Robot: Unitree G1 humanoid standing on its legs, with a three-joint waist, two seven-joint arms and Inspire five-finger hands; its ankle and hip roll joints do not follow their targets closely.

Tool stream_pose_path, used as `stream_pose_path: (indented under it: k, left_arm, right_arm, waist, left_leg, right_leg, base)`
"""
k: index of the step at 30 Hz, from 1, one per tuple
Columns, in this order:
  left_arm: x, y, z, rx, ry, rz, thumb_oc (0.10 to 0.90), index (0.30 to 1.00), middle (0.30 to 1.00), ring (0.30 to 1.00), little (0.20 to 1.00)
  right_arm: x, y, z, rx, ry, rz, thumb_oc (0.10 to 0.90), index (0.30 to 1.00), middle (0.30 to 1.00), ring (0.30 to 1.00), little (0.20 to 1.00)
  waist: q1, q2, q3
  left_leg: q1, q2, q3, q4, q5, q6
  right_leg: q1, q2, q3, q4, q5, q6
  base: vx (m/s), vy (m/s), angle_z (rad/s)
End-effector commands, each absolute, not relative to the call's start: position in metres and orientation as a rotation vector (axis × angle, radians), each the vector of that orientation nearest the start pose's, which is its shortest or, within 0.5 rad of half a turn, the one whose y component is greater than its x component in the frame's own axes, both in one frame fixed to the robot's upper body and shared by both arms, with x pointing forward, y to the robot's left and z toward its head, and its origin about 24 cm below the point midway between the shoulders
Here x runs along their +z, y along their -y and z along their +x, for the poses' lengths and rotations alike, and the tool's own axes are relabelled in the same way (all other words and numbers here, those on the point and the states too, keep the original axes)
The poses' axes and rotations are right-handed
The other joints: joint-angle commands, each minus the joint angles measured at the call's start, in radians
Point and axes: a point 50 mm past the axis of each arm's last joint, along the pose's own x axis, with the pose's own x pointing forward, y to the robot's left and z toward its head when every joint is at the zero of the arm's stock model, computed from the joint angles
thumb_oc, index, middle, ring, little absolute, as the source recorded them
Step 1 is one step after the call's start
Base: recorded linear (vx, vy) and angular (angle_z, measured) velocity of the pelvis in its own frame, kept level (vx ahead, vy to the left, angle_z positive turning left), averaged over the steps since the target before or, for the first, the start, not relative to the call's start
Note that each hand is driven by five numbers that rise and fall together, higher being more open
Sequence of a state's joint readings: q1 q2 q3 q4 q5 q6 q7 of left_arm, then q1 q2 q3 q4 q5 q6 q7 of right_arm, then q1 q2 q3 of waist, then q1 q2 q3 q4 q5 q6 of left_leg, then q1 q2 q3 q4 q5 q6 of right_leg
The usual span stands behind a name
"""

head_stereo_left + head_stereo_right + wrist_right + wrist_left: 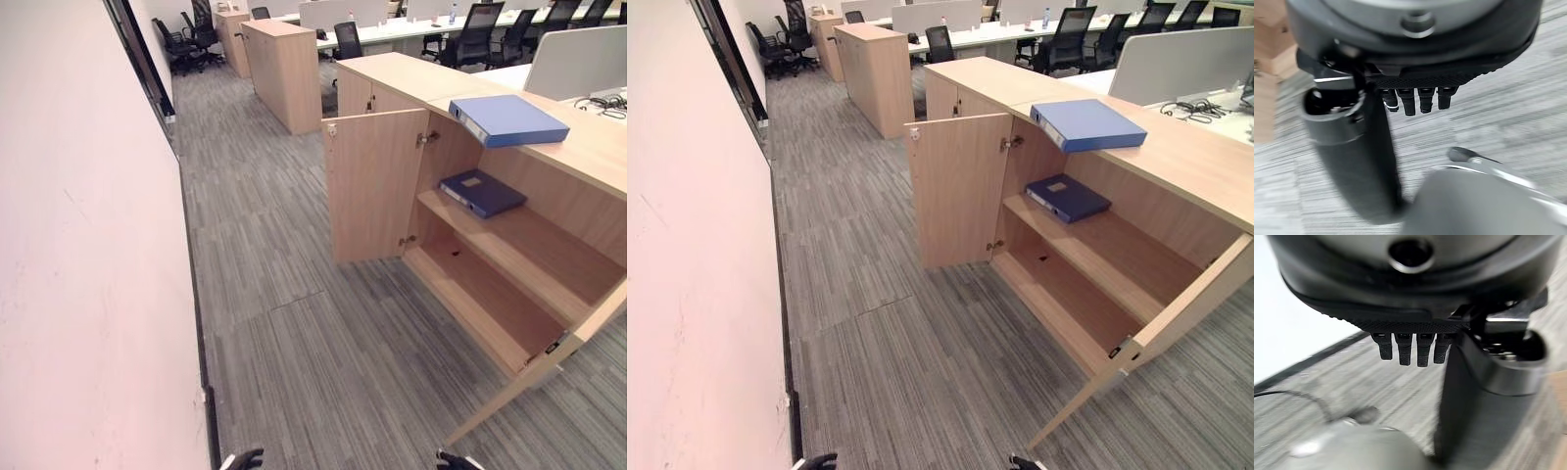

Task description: Put the empty folder in the office cabinet

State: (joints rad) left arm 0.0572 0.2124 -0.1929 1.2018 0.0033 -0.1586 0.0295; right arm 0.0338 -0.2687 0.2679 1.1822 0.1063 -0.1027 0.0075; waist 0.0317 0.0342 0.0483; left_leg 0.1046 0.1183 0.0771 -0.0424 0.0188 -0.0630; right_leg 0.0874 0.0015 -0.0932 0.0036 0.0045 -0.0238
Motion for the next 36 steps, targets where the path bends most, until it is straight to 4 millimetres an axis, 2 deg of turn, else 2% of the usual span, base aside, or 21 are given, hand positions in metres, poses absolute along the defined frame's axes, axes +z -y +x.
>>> stream_pose_path:
  k: [1,8,19,34,36]
  left_arm:
    - [-0.153,-0.235,0.104,-0.003,-1.046,0.327,0.800,0.900,0.900,0.900,0.900]
    - [-0.152,-0.237,0.106,0.028,-1.042,0.309,0.800,0.900,0.900,0.900,0.900]
    - [-0.155,-0.234,0.101,0.008,-1.067,0.314,0.800,0.900,0.900,0.900,0.900]
    - [-0.155,-0.234,0.103,0.009,-1.063,0.317,0.800,0.900,0.900,0.900,0.900]
    - [-0.151,-0.235,0.111,0.041,-1.018,0.294,0.800,0.900,0.900,0.900,0.900]
  right_arm:
    - [-0.155,0.234,0.100,0.030,-1.100,-0.304,0.800,0.900,0.900,0.900,0.900]
    - [-0.155,0.231,0.104,0.020,-1.089,-0.272,0.800,0.900,0.900,0.900,0.900]
    - [-0.158,0.224,0.099,0.070,-1.111,-0.299,0.800,0.900,0.900,0.900,0.900]
    - [-0.158,0.230,0.095,0.051,-1.126,-0.303,0.800,0.900,0.900,0.900,0.900]
    - [-0.153,0.233,0.108,-0.054,-1.058,-0.194,0.800,0.900,0.900,0.900,0.900]
  waist:
    - [0.022,-0.052,0.030]
    - [0.031,-0.055,0.024]
    - [0.049,-0.058,0.017]
    - [0.058,-0.057,0.021]
    - [0.056,-0.055,0.020]
  left_leg:
    - [0.061,-0.022,-0.010,-0.045,-0.047,-0.026]
    - [0.055,-0.025,-0.032,-0.045,-0.043,-0.026]
    - [0.032,-0.033,-0.079,-0.045,-0.035,-0.028]
    - [0.025,-0.028,-0.106,-0.045,-0.029,-0.034]
    - [0.033,-0.024,-0.101,-0.045,-0.040,-0.037]
  right_leg:
    - [0.048,-0.170,0.092,-0.074,-0.024,0.198]
    - [0.056,-0.172,0.083,-0.077,-0.027,0.200]
    - [0.060,-0.176,0.063,-0.082,-0.030,0.196]
    - [0.072,-0.163,0.036,-0.088,-0.038,0.188]
    - [0.080,-0.161,0.035,-0.091,-0.046,0.190]
  base:
    - [0.00,0.000,0.00]
    - [0.00,0.005,0.04]
    - [0.00,-0.001,0.05]
    - [0.00,-0.016,0.07]
    - [0.04,-0.022,0.00]
